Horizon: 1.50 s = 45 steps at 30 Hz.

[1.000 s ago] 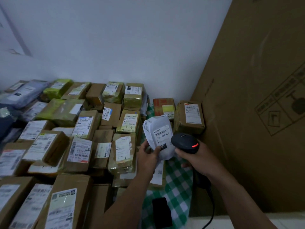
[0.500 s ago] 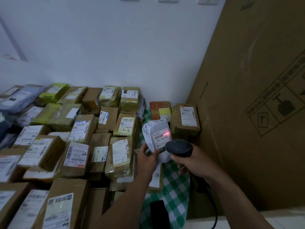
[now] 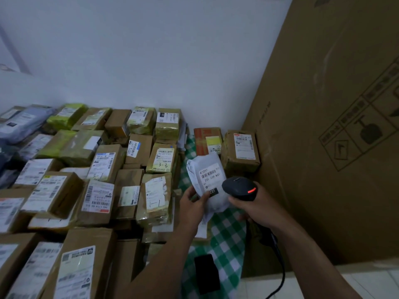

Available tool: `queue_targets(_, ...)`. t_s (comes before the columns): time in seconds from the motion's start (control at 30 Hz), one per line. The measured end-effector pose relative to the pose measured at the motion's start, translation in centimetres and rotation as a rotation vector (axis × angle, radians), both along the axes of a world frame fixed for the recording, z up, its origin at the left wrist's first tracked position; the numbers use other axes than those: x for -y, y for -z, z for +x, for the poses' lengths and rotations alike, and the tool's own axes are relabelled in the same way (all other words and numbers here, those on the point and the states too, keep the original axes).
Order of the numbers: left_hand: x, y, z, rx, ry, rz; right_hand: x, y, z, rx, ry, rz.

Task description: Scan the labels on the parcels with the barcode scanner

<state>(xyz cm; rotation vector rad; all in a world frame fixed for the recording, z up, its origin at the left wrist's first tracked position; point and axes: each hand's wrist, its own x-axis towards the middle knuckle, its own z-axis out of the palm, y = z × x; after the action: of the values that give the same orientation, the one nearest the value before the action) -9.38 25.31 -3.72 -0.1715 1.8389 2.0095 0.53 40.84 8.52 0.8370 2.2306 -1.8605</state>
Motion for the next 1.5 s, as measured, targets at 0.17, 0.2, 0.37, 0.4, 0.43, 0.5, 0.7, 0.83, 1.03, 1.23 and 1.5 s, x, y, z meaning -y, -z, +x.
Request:
queue_targets(0.17,-0.7,2.7,2.2,-0.052,0.184,-0.155,-1.4,2.1,1.1,0.005,0.115,0.013)
queue_targets(0.2,-1.2,3.2,2.8,-0.038,0.239,-0.193,-1.5,2.6,1.3,0.003,0.132,0.025)
queue_targets(0.37,-3.9,6.1,3.8,0.01,0.49,-0.369,-2.3,4.3,2.2,0.054,0.168,0.05)
queue_targets(0.4,-4.4,6.4,3.9,0.0,0.523,-0.395,-2.5,4.7,2.3,0.06,0.185,0.046)
queue_targets(0.43,-4.7,6.9,3.9,0.004,0.539,-0.402,-2.6,5.0,2.4,0.061,0.203,0.047)
queue_targets(0.5,-4.9,7.4,3.7,0.022,0.544,-0.415,-2.7,5.6,2.4,0.063,0.232,0.064)
queue_targets(0.7,-5.2,7.6,4.1,-0.183,0.592,-0.487,-3.5,7.2,2.4,0.089,0.252,0.088)
queue_targets(0.83,-4.0,7.6,2.9,-0.515,0.45,-0.689,-3.4,8.0,2.2,0.093,0.239,0.092)
queue_targets(1.03,-0.3,11.9,1.9,-0.506,0.73,-1.091,-3.0,8.9,1.5,0.109,0.171,0.043)
queue_targets(1.23,-2.4,9.6,2.0,-0.465,0.677,-0.98,-3.1,9.4,1.3,0.136,0.165,0.05)
queue_targets(1.5,-4.4,8.9,1.5,-0.631,1.144,-1.097,-3.5,10.2,1.5,0.159,0.249,0.035)
